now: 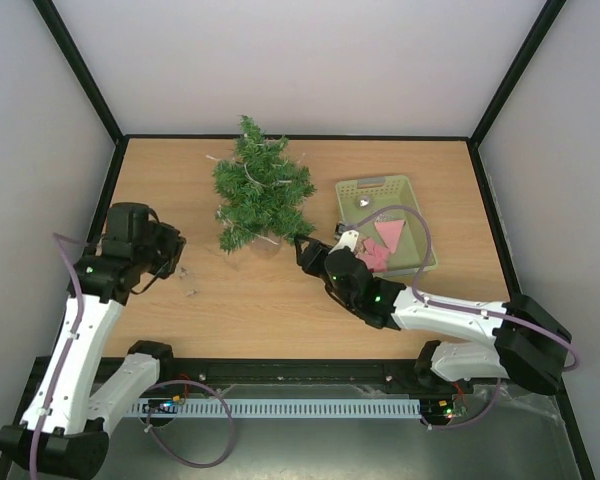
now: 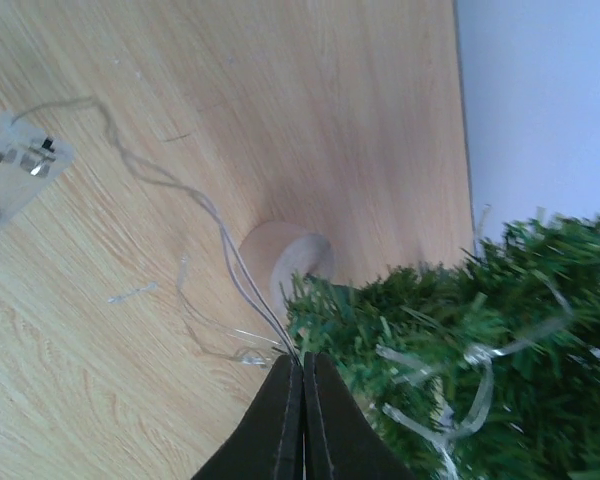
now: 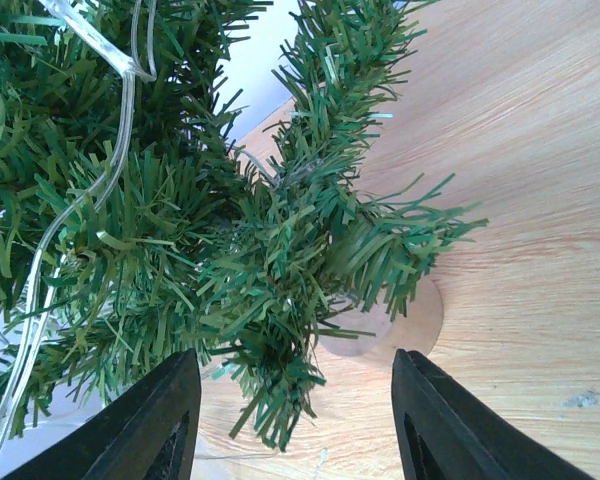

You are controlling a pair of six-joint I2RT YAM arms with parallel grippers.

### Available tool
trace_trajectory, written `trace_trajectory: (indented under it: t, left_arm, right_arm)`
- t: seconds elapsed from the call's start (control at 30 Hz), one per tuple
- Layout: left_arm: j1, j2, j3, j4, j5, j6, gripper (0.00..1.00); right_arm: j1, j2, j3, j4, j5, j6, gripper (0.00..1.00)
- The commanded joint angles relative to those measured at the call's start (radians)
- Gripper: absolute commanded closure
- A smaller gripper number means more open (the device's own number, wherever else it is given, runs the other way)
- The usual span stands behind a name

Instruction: Decorate the small christmas tree

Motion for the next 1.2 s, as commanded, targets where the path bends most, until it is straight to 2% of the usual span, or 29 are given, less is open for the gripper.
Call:
trace_trajectory:
  t: [0.0,0.1,0.2,0.3,0.37,0.6,0.77,0.97,1.17]
  left_arm:
    - [-0.004,-0.05,0.081,-0.073,-0.032,0.042,0.98]
    - [-0.004,-0.068,0.112,-0.079,-0.034,0.063,0.98]
    - [-0.004,-0.077,0.147,-0.096,-0.06,0.083,0.98]
    - [-0.004,-0.09,0.169,-0.102,-0.086,0.093,0.98]
    - [-0.004,-0.095,0.173,-0.078,-0.1,0.107,0.98]
    - [-0.003,-0.06,0.239,-0.014,-0.166,0.169,0.98]
    - [-0.004,-0.048,0.294,0.003,-0.148,0.208,0.98]
    - [-0.003,-0.075,0.297,-0.025,-0.035,0.191,0.98]
    - [-0.003,-0.116,0.297,-0.041,0.071,0.293,0.98]
  right_arm:
    - [0.007,0.044,0.058,0.023,0.073,-0.061,0.5]
    - [0.006,0.061,0.06,0.031,0.095,-0.089,0.56]
    - [0.007,0.073,0.062,0.034,0.119,-0.124,0.67]
    - [0.004,0.081,0.068,0.026,0.134,-0.149,0.87]
    - [0.003,0.08,0.07,0.024,0.133,-0.173,0.98]
    - [-0.012,0.046,0.068,-0.007,0.154,-0.298,0.98]
    - [-0.038,0.038,0.075,-0.02,0.162,-0.38,0.98]
    - [-0.056,0.039,0.096,-0.021,0.155,-0.438,0.98]
    - [-0.073,0.036,0.099,-0.019,0.158,-0.447,0.98]
